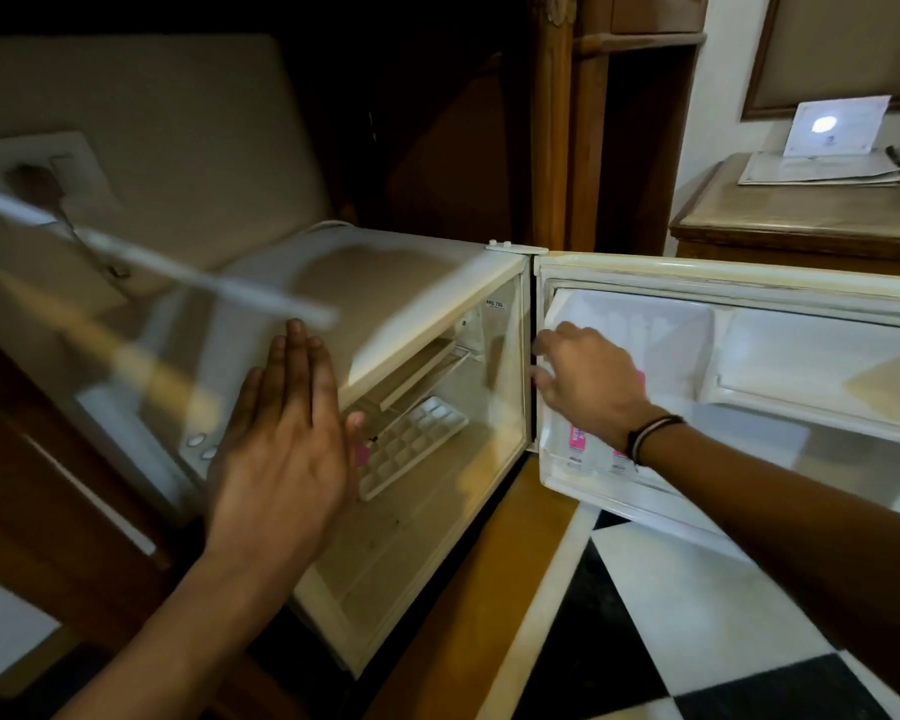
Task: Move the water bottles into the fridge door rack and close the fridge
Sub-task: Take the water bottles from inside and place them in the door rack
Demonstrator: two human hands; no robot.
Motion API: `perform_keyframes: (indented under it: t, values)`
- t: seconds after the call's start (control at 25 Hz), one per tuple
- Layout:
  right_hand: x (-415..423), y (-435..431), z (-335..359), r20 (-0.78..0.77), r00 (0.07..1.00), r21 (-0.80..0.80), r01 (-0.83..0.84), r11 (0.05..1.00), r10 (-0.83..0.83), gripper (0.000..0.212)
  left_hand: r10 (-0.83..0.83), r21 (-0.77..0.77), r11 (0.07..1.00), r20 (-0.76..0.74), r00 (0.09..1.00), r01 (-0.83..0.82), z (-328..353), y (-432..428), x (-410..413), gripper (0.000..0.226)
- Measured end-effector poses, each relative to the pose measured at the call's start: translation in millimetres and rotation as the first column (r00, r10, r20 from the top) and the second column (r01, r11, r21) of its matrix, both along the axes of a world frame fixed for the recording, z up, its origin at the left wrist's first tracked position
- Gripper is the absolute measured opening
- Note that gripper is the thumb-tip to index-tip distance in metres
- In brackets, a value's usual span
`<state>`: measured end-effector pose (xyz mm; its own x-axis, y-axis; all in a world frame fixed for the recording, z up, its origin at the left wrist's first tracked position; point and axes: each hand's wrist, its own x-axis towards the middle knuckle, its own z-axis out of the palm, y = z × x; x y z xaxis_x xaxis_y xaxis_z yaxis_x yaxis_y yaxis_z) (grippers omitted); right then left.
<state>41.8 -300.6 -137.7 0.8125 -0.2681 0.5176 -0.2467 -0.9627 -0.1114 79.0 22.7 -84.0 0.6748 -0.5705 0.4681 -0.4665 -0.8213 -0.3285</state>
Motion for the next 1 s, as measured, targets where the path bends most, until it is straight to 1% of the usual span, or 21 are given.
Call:
perform_keyframes:
  t: [0.08, 0.12, 0.2, 0.28, 0.36, 0.4, 0.52, 0.64, 0.76, 0.8, 0.92, 1.0]
  values:
    - [9.5, 43.7, -0.4, 0.021, 0.970, 0.098, -0.243, 0.965, 0.242, 0.037, 0.003, 0.002, 1.000, 0.002, 1.000, -0.003, 0.2, -0.6, 1.1, 0.076]
    - [17.3, 64.7, -3.9, 0.002, 0.948, 0.123, -0.315, 0.941, 0.317, 0.041, 0.010, 0.010, 1.000, 0.009, 1.000, -0.010, 0.2, -0.7, 1.0, 0.075]
    - [38.9, 100.0, -16.4, -0.074, 0.920, 0.163, -0.370, 0.915, 0.385, 0.047, 0.021, 0.035, 0.999, 0.018, 1.000, -0.022, 0.3, 0.6, -0.7, 0.075]
    - [57.0, 124.4, -29.9, -0.139, 0.907, 0.231, -0.361, 0.903, 0.398, 0.055, 0.018, 0.058, 0.998, 0.019, 1.000, -0.020, 0.7, 1.3, -1.0, 0.075]
    - [71.6, 140.1, -41.2, -0.133, 0.904, 0.268, -0.363, 0.892, 0.407, 0.061, 0.024, 0.060, 0.998, 0.012, 1.000, -0.024, 1.6, 1.7, -0.7, 0.074]
    - [76.9, 146.3, -45.9, -0.120, 0.907, 0.274, -0.361, 0.891, 0.404, 0.059, 0.027, 0.057, 0.998, 0.008, 1.000, -0.028, 1.5, 1.3, -1.2, 0.073]
    - [91.1, 159.6, -55.4, -0.078, 0.920, 0.321, -0.343, 0.883, 0.385, 0.042, 0.044, 0.066, 0.997, -0.004, 0.999, -0.044, 2.0, 0.8, -1.4, 0.074]
    - [98.8, 158.0, -57.4, -0.033, 0.922, 0.445, -0.333, 0.831, 0.387, 0.015, 0.042, 0.074, 0.996, 0.017, 0.999, -0.044, 2.6, 0.4, -2.0, 0.074]
    - [100.7, 151.1, -56.0, 0.016, 0.928, 0.499, -0.330, 0.801, 0.372, 0.007, 0.043, 0.057, 0.997, 0.015, 0.999, -0.044, 3.5, -1.8, -4.4, 0.074]
    - [100.2, 149.9, -55.4, 0.019, 0.931, 0.513, -0.321, 0.796, 0.363, 0.008, 0.039, 0.049, 0.998, 0.013, 0.999, -0.040, 3.3, -1.7, -4.8, 0.074]
    - [98.0, 147.5, -54.7, 0.004, 0.950, 0.583, -0.256, 0.772, 0.312, 0.026, 0.034, 0.040, 0.999, 0.014, 0.999, -0.035, 2.7, -1.1, -5.7, 0.074]
    - [98.9, 145.1, -54.3, 0.007, 0.956, 0.689, -0.218, 0.691, 0.295, 0.033, 0.036, 0.051, 0.998, 0.023, 0.999, -0.037, 2.4, -0.3, -5.3, 0.075]
